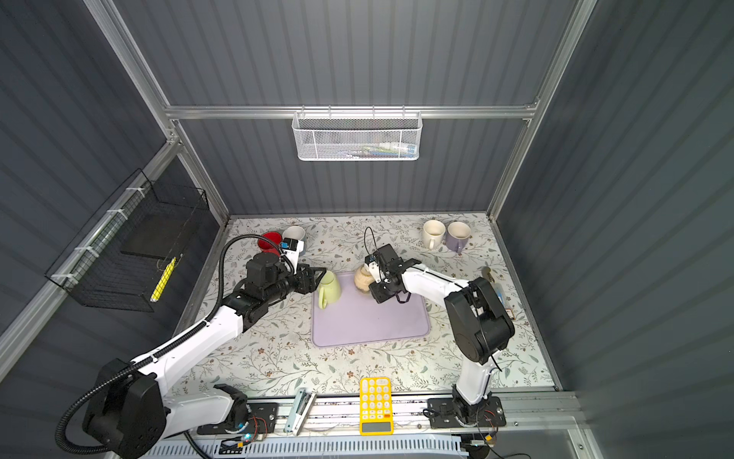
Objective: Turn the mug right side up
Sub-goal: 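Lower the right gripper onto the cream mug's base and close it, then lift and tilt the cream mug with the right gripper while the left gripper approaches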
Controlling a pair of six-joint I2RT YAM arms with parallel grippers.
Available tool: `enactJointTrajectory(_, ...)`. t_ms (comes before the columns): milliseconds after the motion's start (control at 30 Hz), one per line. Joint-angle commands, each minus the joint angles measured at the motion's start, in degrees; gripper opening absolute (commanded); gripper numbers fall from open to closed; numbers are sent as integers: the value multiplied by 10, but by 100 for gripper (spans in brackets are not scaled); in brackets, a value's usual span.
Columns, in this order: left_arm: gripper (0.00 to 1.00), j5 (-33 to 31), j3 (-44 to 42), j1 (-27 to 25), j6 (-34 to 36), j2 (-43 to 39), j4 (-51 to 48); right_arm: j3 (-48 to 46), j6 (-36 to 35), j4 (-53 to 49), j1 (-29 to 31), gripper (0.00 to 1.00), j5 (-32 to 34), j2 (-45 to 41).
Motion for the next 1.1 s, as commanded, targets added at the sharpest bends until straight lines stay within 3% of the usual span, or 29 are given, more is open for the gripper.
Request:
enactJointTrajectory(0,70,-6,-13,2,-16,-10,29,0,16,45,-9,3,-23,-33)
enactJointTrajectory(533,70,54,-6,2,-39,12,57,-65,80,129,-71,1,-114,-131)
enactJointTrajectory(733,70,83,-6,2,-51,20,76,-91,107,168,-97,1,-177,-168)
enactJointTrajectory(1067,70,158,-2,2,-81,33,118,-113,146,230,-114,0,-232,-199)
